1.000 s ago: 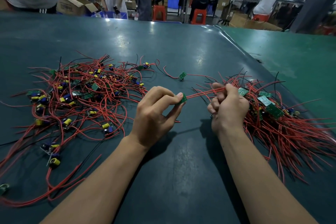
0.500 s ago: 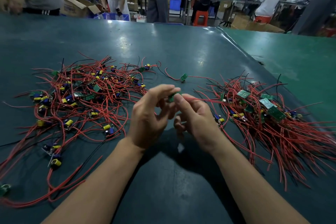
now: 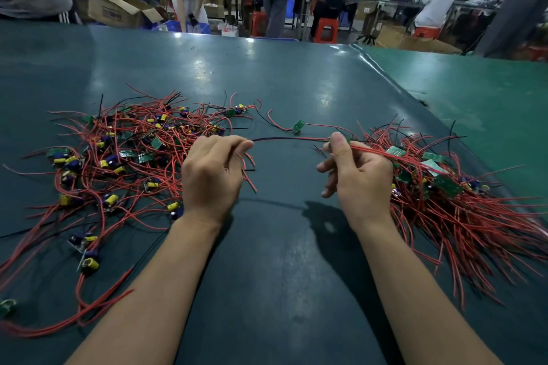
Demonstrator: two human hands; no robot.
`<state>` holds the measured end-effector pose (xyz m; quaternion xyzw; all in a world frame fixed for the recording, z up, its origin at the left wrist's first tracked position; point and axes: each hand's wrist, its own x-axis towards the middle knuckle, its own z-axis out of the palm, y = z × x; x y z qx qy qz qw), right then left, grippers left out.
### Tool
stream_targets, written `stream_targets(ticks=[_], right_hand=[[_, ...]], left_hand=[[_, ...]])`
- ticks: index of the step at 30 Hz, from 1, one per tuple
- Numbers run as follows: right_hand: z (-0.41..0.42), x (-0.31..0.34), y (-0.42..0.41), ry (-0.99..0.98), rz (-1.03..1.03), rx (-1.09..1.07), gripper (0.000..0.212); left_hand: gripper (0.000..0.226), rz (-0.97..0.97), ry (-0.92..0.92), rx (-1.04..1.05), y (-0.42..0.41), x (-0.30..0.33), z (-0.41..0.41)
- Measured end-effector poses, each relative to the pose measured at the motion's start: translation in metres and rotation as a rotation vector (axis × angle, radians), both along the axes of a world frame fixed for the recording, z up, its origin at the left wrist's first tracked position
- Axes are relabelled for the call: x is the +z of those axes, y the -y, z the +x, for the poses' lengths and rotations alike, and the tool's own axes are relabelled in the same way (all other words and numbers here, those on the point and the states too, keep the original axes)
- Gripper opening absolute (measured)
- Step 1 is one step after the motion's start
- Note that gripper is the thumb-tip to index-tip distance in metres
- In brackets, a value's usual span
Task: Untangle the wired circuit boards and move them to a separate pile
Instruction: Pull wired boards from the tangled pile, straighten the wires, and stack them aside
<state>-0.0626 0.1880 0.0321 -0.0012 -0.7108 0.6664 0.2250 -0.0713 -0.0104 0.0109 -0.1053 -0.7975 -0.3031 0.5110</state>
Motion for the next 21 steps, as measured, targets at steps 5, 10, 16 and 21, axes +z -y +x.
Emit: stream_targets(ticks=[5,10,16,21], right_hand=[[-0.005,0.005,-0.01,0.119,-0.63,-0.352,0.041],[0.002,0.003,-0.008,0.373,-0.949,-0.166,0.044],[0.001,0.009,-0.016,0.267,-1.226,-0.157,0.026],[0.001,0.002,-0.016,0.48,-1.121,0.004,0.059]], left_hand=[[0.02,0.05,0.187,0.324,0.013,-0.001,-0.001],[0.026,-0.007,0.417,0.537,0.014,-0.002,0.002],[0.041,-0.021,0.71,0.611,0.02,-0.006,0.002],[0.038,-0.038,0.767,0.618,0.021,-0.007,0.001]])
